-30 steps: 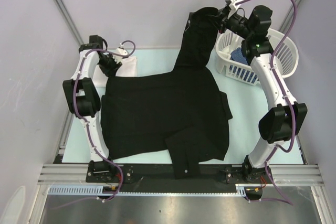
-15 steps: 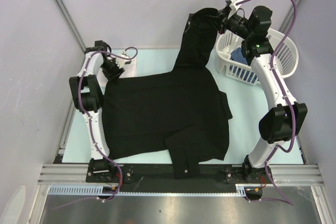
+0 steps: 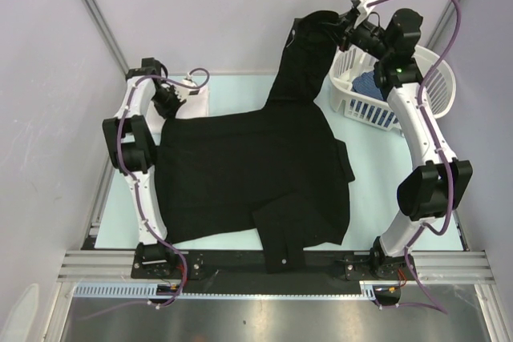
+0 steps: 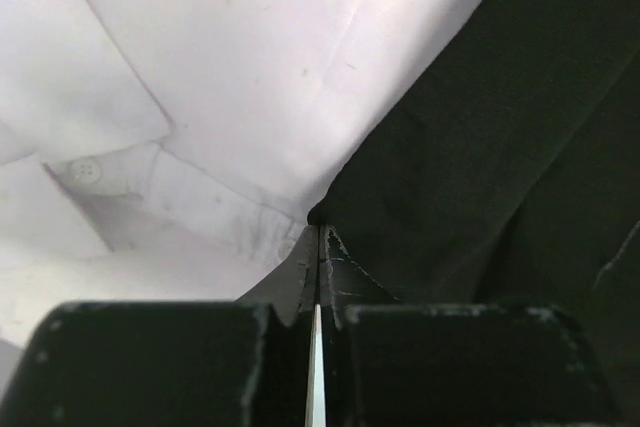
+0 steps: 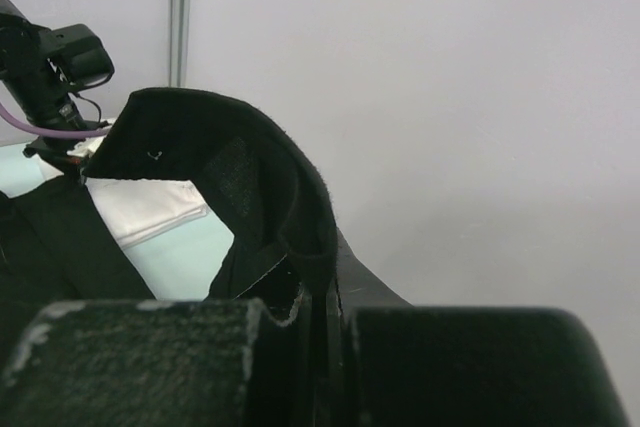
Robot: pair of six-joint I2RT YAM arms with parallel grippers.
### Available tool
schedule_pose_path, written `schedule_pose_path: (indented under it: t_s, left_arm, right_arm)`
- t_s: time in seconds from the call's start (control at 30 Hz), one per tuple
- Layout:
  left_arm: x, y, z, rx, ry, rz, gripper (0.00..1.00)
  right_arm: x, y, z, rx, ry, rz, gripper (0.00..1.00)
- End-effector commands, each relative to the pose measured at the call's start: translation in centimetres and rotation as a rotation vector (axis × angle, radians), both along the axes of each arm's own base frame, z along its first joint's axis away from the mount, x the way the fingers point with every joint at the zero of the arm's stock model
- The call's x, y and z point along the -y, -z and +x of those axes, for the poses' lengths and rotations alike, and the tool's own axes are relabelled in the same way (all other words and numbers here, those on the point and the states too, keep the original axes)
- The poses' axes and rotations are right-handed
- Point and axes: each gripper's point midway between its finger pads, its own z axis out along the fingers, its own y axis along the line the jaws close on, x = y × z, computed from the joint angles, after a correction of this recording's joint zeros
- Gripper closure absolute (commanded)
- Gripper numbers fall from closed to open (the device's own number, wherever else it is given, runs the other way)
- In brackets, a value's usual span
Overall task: Fold and stack the long sleeve shirts
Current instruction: Fold the shirt
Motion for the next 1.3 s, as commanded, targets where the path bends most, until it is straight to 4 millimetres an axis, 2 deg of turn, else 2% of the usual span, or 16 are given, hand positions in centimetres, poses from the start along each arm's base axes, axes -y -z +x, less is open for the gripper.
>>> schedule_pose_path:
  t_s: [0.0,0.3,0.37,0.4,0.47,0.5,0.57,0.63,0.67,0.73,0.77,0.83,0.97,1.07,1.23,1.27]
  left_arm:
    - [0.9,-4.4,-0.9,0.062,0.028,-0.037,1.00]
    - [1.6,-5.8,-3.3,0.068,0.058,-0.055,1.00]
    - [1.8,-6.7,-4.0,0.080,0.074,-0.055,1.00]
    - [1.9,-6.2,-4.7,0.063,0.077,-0.057,1.00]
    - [2.0,-6.4,-5.6,0.060,0.096,-0.054,1.00]
    - [2.0,-6.3,-6.5,0.052,0.104,-0.053,1.00]
    - [2.1,-6.4,-7.5,0.050,0.113,-0.051,1.00]
    - [2.2,-6.2,-9.0,0.038,0.128,-0.044,1.00]
    - [2.2,-6.1,-9.5,0.034,0.132,-0.039,1.00]
    - [2.2,-5.5,-11.2,0.014,0.143,-0.035,1.00]
    - [2.3,-5.2,-11.8,0.004,0.147,-0.034,1.00]
    - [2.5,-4.4,-13.2,-0.020,0.149,-0.036,1.00]
    - [2.6,-1.7,-15.8,-0.080,0.147,-0.024,1.00]
    - [2.8,-0.6,-16.5,-0.082,0.140,-0.017,1.00]
    - [3.5,0.1,-16.9,-0.077,0.135,-0.022,1.00]
    - [3.5,0.3,-17.1,-0.080,0.133,-0.023,1.00]
  right_arm:
    - [0.6,-4.8,-3.8,0.117,-0.020,0.016,1.00]
    - [1.2,-4.4,-6.5,0.114,-0.020,-0.007,1.00]
    - [1.4,-5.0,-7.9,0.134,-0.021,-0.013,1.00]
    - [1.5,-4.2,-7.9,0.118,-0.016,-0.023,1.00]
    - [1.7,-4.5,-9.2,0.131,-0.011,-0.033,1.00]
    - [1.8,-3.6,-9.4,0.115,-0.011,-0.046,1.00]
    - [2.1,-3.9,-10.8,0.130,-0.003,-0.058,1.00]
    - [2.5,-2.5,-11.4,0.109,0.004,-0.084,1.00]
    - [2.7,-2.9,-12.4,0.127,0.010,-0.091,1.00]
    - [3.1,-1.1,-13.0,0.080,0.015,-0.116,1.00]
    - [3.3,-1.2,-13.9,0.087,0.020,-0.119,1.00]
    - [3.5,0.3,-14.8,0.043,0.012,-0.134,1.00]
    - [3.6,2.5,-18.2,0.003,-0.022,-0.187,1.00]
    - [3.3,4.6,-20.3,-0.046,-0.056,-0.224,1.00]
    - [3.0,4.7,-24.3,-0.072,-0.090,-0.232,1.00]
    - [3.0,5.4,-24.9,-0.102,-0.096,-0.236,1.00]
